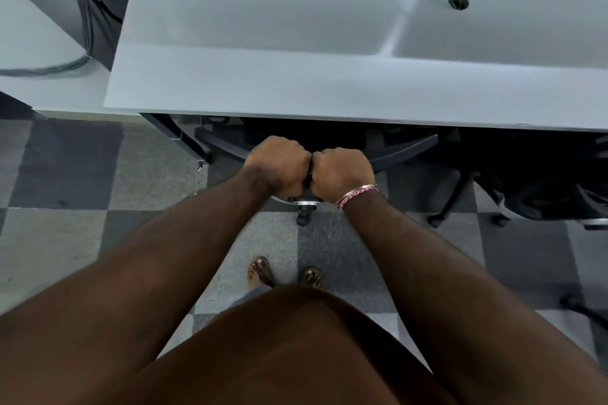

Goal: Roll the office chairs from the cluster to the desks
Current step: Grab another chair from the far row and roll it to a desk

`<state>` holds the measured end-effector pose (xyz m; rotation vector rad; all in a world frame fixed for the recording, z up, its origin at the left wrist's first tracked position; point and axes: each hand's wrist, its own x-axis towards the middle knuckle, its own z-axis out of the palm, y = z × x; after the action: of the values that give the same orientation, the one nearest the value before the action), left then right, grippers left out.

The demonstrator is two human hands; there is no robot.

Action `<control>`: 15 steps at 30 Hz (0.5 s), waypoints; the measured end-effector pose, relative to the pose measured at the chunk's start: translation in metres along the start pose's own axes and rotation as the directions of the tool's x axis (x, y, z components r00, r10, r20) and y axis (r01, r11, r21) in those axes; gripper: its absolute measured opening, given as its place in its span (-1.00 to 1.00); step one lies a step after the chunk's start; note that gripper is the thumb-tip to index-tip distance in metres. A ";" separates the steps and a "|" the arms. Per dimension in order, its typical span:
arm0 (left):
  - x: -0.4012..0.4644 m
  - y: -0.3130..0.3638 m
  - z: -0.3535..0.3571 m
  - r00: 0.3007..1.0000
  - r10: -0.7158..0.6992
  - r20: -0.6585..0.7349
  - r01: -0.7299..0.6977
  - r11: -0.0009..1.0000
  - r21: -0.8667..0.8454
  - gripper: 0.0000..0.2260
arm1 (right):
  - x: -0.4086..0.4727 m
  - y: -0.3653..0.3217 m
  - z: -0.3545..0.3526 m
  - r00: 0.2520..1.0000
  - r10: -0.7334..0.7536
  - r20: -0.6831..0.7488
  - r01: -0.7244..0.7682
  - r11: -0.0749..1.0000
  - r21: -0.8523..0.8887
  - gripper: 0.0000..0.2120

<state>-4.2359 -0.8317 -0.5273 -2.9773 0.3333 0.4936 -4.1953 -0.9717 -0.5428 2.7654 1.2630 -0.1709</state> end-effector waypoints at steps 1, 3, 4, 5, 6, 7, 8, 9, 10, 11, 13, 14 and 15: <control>-0.001 0.001 0.000 1.000 -0.002 0.008 0.002 1.000 -0.006 -0.68 | -0.001 0.000 0.001 1.000 0.001 0.004 -0.001 1.000 0.001 -0.81; -0.005 0.006 0.001 1.000 -0.007 0.018 0.007 1.000 -0.017 -0.67 | -0.006 -0.001 0.006 1.000 0.004 0.013 -0.004 1.000 0.013 -0.81; -0.010 0.010 0.002 0.999 -0.018 0.027 0.019 0.999 -0.028 -0.67 | -0.011 -0.003 0.008 1.000 0.003 0.019 -0.003 1.000 0.027 -0.80; -0.016 0.014 0.002 0.999 -0.033 0.037 0.035 0.999 -0.037 -0.69 | -0.016 -0.005 0.010 1.000 -0.003 0.011 0.003 0.999 0.044 -0.77; -0.021 0.018 0.002 0.998 -0.047 0.050 0.049 0.998 -0.050 -0.72 | -0.021 -0.006 0.013 1.000 -0.007 0.011 0.006 0.998 0.064 -0.73; -0.031 0.022 0.001 0.996 -0.070 0.048 0.073 0.995 -0.064 -0.75 | -0.027 -0.011 0.012 1.000 -0.013 -0.001 0.013 0.996 0.090 -0.69; -0.036 0.023 0.001 0.996 -0.086 0.032 0.088 0.993 -0.074 -0.77 | -0.029 -0.013 0.010 1.000 -0.009 -0.015 0.010 0.993 0.115 -0.66; -0.042 0.023 -0.003 0.994 -0.106 0.016 0.107 0.991 -0.085 -0.79 | -0.030 -0.016 0.007 0.999 0.004 -0.033 0.000 0.990 0.138 -0.64; -0.051 0.021 -0.006 0.992 -0.128 -0.007 0.127 0.988 -0.089 -0.80 | -0.030 -0.022 0.002 0.999 0.004 -0.054 0.004 0.990 0.143 -0.63; -0.059 0.020 -0.011 0.990 -0.143 -0.013 0.142 0.986 -0.089 -0.80 | -0.028 -0.028 -0.003 0.998 0.004 -0.061 0.004 0.990 0.141 -0.63; -0.077 0.010 -0.019 0.983 -0.181 -0.033 0.178 0.981 -0.079 -0.79 | -0.022 -0.044 -0.015 0.996 -0.017 -0.091 0.029 0.990 0.135 -0.65; -0.085 0.003 -0.023 0.978 -0.204 -0.047 0.200 0.977 -0.081 -0.79 | -0.017 -0.051 -0.021 0.995 -0.021 -0.102 0.036 0.989 0.147 -0.65; -0.095 -0.004 -0.027 0.971 -0.234 -0.056 0.228 0.969 -0.091 -0.77 | -0.013 -0.059 -0.026 0.991 -0.036 -0.125 0.055 0.986 0.158 -0.66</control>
<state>-4.3148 -0.8130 -0.4698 -3.0640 -0.0319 0.3933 -4.2466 -0.9395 -0.5172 2.9248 1.4016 -0.1135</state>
